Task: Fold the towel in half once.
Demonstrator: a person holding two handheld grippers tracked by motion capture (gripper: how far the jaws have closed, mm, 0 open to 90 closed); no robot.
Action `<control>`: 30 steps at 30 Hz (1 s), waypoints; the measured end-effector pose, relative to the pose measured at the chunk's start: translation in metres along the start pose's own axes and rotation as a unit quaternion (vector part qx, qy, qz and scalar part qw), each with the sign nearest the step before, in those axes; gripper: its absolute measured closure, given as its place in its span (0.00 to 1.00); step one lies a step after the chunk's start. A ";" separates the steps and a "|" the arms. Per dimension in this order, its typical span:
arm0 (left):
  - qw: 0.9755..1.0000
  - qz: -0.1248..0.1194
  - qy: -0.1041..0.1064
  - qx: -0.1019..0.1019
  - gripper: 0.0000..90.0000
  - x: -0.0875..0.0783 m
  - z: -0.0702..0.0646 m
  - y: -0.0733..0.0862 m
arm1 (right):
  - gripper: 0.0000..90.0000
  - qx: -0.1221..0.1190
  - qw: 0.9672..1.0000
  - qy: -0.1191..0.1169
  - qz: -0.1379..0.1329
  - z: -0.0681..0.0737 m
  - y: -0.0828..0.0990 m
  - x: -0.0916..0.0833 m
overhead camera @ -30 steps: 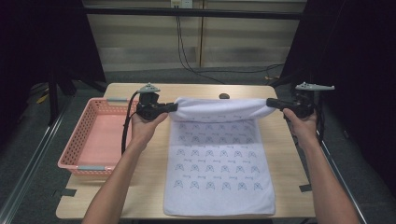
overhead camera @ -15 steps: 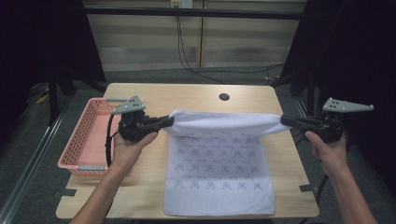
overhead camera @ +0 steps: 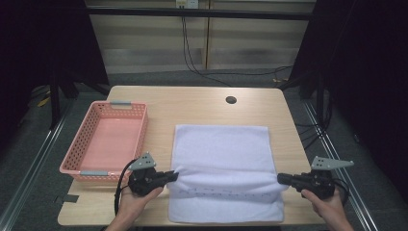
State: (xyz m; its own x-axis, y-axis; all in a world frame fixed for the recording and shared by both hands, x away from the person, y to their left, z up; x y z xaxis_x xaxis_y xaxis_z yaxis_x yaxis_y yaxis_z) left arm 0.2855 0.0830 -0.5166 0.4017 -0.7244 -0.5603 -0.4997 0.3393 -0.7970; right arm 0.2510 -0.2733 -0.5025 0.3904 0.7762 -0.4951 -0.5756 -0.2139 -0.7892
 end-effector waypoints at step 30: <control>0.998 0.063 0.000 0.005 0.65 0.038 0.018 -0.014 | 0.67 -0.027 0.998 0.033 0.049 -0.006 -0.002 0.023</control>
State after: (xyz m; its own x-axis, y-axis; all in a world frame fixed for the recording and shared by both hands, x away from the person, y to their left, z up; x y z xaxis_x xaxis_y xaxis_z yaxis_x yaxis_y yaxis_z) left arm 0.3218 0.0612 -0.5308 0.3371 -0.6752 -0.6561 -0.5385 0.4333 -0.7227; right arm 0.2657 -0.2581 -0.5145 0.3818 0.7101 -0.5916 -0.5743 -0.3192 -0.7539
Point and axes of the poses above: each handheld gripper's, and its own axes: x roughly forward along the jaws, y roughly out of its underside, z roughly to its left, the point moved 10 cm from there along x, roughly forward along the jaws, and after that the axes turned 7 degrees about -y, right-handed, at the moved point
